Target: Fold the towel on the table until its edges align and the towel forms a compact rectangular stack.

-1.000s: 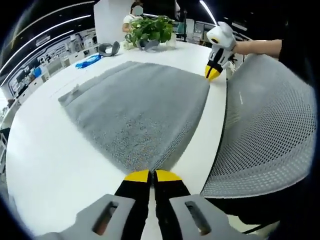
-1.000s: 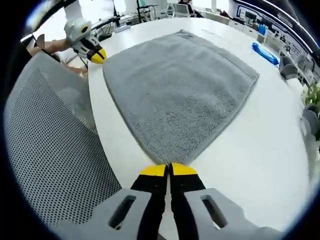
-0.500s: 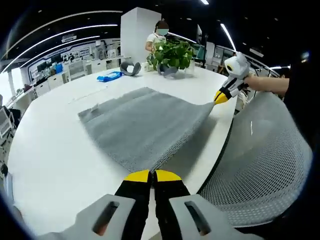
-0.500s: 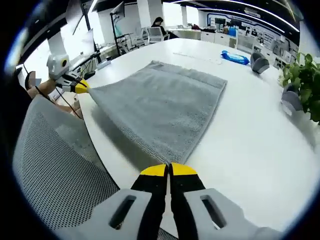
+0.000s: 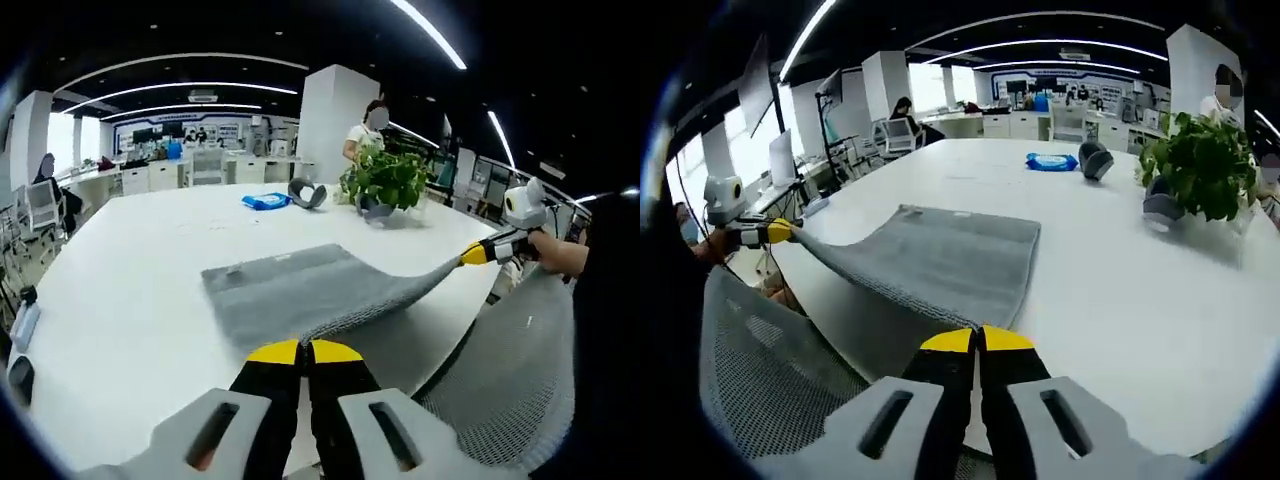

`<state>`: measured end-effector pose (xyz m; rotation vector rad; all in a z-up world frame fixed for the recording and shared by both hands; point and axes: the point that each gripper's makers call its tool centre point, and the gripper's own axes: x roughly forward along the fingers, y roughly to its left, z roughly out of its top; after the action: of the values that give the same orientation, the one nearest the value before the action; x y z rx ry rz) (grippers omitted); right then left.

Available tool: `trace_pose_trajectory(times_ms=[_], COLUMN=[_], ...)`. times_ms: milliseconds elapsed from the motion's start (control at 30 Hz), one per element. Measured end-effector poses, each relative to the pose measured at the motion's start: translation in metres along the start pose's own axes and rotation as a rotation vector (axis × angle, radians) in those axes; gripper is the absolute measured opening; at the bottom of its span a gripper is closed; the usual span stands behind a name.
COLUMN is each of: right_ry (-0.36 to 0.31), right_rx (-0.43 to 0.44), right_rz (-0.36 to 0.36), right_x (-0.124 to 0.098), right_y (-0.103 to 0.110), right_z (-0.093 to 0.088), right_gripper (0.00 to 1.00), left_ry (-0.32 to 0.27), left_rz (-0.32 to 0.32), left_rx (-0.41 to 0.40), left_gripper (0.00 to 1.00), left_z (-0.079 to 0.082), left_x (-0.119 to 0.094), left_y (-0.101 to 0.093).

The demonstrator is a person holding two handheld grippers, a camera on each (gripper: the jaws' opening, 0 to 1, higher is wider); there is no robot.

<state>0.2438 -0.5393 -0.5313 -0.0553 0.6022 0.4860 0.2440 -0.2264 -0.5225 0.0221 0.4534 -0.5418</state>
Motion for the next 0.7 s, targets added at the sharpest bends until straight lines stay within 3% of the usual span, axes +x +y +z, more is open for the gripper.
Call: trace_pose_trajectory(times_ms=[200, 300, 467, 700], right_ry=[-0.043, -0.060, -0.096, -0.126], right_rx=[-0.050, -0.068, -0.114, -0.141], right_rz=[-0.010, -0.007, -0.003, -0.008], right_x=[-0.012, -0.018, -0.025, -0.032], right_y=[0.003, 0.002, 0.005, 0.007], right_z=[0.013, 0.019, 0.035, 0.049], right_gripper=[0.00, 0.00, 0.00, 0.00], left_ry=[-0.049, -0.056, -0.072, -0.079], left_rz=[-0.016, -0.054, -0.060, -0.070], left_rx=[-0.029, 0.024, 0.046, 0.065], left_gripper=[0.02, 0.02, 0.02, 0.02], left_z=[0.020, 0.031, 0.047, 0.054], left_x=[-0.006, -0.014, -0.024, -0.026], left_y=[0.002, -0.002, 0.001, 0.002])
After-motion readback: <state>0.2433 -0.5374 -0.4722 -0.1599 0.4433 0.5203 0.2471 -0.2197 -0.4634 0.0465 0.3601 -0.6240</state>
